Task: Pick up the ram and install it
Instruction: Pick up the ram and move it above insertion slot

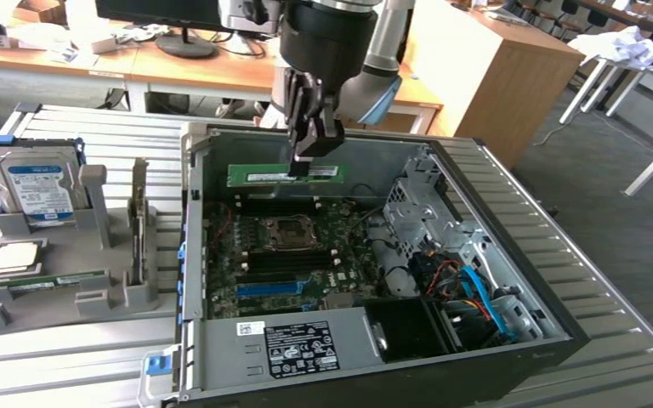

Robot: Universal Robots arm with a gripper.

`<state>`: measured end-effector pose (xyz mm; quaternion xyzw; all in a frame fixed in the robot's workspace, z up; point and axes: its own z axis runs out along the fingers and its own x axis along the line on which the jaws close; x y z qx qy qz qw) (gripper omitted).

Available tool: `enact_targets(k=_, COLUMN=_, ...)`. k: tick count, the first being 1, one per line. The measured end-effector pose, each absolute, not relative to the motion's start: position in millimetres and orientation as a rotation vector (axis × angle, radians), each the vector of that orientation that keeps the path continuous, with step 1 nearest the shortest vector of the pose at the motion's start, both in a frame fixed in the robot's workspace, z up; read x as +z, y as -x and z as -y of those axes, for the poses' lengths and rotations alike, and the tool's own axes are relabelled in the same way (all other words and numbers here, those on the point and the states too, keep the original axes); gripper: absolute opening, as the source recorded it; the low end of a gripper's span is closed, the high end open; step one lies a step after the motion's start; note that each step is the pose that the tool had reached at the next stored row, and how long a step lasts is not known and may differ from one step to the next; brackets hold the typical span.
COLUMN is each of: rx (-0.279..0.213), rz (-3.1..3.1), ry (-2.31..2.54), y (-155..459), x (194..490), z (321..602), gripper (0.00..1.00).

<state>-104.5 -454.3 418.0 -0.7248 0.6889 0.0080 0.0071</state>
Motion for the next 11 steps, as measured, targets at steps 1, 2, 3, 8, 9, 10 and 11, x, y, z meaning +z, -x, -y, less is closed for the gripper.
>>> enact_targets(k=1, rx=0.025, rz=-2.154, ry=2.267, y=103.2, x=418.0, z=454.3, gripper=0.13)
enact_targets(k=2, rx=0.025, rz=-2.155, ry=2.267, y=102.0, x=418.0, z=454.2, gripper=0.13)
enact_targets(k=3, rx=0.025, rz=-2.154, ry=2.267, y=100.9, x=418.0, z=454.3, gripper=0.13)
enact_targets(k=8, rx=0.025, rz=-2.154, ry=2.267, y=95.5, x=417.9, z=454.2, gripper=0.13)
enact_targets(k=9, rx=0.025, rz=-2.154, ry=2.267, y=94.3, x=417.9, z=454.2, gripper=0.13)
enact_targets(k=10, rx=0.025, rz=-2.154, ry=2.267, y=93.2, x=417.8, z=454.2, gripper=0.13)
enact_targets(k=11, rx=0.025, rz=-2.154, ry=2.267, y=92.0, x=417.8, z=454.2, gripper=0.13)
